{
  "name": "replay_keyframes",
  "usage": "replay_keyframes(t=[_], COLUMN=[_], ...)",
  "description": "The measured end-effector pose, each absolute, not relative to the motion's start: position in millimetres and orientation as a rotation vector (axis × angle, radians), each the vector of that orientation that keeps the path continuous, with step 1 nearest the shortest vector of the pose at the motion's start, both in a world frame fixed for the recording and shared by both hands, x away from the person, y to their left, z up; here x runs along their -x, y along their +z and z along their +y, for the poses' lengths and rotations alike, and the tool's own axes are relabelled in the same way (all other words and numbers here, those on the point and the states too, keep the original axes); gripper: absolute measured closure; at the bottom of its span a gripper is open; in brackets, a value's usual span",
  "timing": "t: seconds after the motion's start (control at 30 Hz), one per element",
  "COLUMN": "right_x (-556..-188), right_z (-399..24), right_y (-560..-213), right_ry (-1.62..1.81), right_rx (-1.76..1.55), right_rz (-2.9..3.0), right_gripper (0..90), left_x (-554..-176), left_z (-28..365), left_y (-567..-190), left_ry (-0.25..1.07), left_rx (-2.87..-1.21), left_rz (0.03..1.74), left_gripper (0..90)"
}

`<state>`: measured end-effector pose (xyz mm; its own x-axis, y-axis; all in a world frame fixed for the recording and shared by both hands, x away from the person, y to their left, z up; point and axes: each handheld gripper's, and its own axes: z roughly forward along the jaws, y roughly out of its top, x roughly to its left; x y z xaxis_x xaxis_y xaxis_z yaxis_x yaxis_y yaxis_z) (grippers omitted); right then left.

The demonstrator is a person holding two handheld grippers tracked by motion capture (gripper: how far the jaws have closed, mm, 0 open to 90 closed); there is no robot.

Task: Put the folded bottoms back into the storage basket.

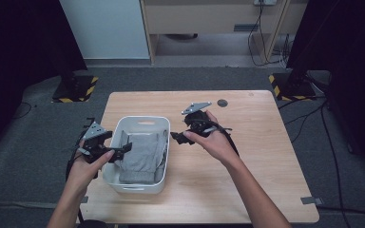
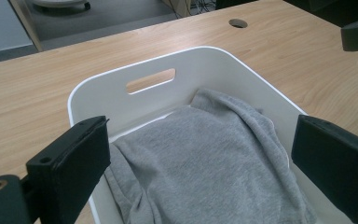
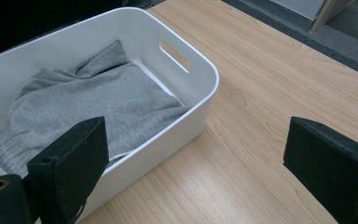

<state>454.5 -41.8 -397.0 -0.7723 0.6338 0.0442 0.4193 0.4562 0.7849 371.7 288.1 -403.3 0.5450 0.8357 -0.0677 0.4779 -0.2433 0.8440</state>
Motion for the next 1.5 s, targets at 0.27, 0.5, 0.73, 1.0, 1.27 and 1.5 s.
replay_keyframes(t=[0.27,0.5,0.73,1.0,1.27,1.5], right_x=[-454,-451,-450,-446,-442,-436], right_z=[-54,-68,-84,-100,-118,-140], right_y=[-398,-401,-403,-404,-407,-413], right_ry=[1.225,1.212,1.199,1.189,1.180,1.159], right_rx=[-0.926,-0.942,-0.965,-0.980,-1.009,-1.034], right_rz=[2.439,2.427,2.405,2.385,2.363,2.336], right_gripper=[7.0,7.0,7.0,7.0,6.9,6.8], left_x=[-374,-374,-376,-377,-377,-377], left_z=[285,285,285,285,288,292], left_y=[-404,-403,-402,-404,-404,-405], left_ry=[0.505,0.505,0.503,0.499,0.501,0.506], left_rx=[-1.900,-1.901,-1.892,-1.897,-1.889,-1.882], left_rz=[1.070,1.065,1.064,1.066,1.066,1.074], left_gripper=[3.9,3.8,3.8,3.9,3.8,3.7])
